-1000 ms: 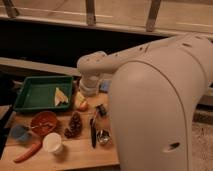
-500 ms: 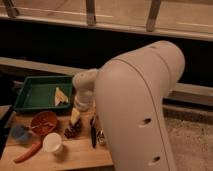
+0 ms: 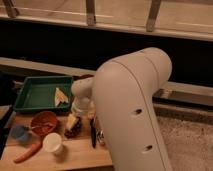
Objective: Place grapes in paper cup
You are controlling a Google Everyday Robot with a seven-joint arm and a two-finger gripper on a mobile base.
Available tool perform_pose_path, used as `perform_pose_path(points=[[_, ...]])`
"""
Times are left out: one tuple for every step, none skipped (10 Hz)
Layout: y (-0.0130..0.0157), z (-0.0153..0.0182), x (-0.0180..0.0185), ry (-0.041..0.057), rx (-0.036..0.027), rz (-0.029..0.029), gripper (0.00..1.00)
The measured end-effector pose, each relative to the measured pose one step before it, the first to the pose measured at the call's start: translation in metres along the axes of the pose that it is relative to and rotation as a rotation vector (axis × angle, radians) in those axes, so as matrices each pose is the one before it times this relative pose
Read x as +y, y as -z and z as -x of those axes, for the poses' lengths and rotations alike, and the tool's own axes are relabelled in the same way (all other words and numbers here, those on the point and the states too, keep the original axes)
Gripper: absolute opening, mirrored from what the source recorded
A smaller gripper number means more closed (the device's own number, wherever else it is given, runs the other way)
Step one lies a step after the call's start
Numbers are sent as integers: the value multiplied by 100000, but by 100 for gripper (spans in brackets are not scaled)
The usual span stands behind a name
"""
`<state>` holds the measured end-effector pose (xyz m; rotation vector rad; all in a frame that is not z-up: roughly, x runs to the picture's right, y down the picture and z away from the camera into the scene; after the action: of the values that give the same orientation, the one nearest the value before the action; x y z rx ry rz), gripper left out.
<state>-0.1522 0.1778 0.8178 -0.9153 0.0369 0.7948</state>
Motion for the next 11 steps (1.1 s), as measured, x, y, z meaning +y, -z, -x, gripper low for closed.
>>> perform_pose_path(points=[[-538, 310, 26, 419, 367, 311, 77], [-652, 269, -233, 10, 795, 433, 77], [-907, 126, -787, -1331, 1134, 632, 77], [-714, 189, -604, -1673, 1306, 799, 73], [254, 2, -15, 444, -52, -306, 65], [265, 13, -119, 602, -46, -523, 54], [336, -103, -268, -586, -393, -87, 44], [103, -115, 118, -91, 446, 298, 33], [49, 189, 241, 337, -34, 112, 24], [179, -152, 35, 1447, -603, -1692, 12], [424, 234, 368, 2230, -1582, -2914, 5]])
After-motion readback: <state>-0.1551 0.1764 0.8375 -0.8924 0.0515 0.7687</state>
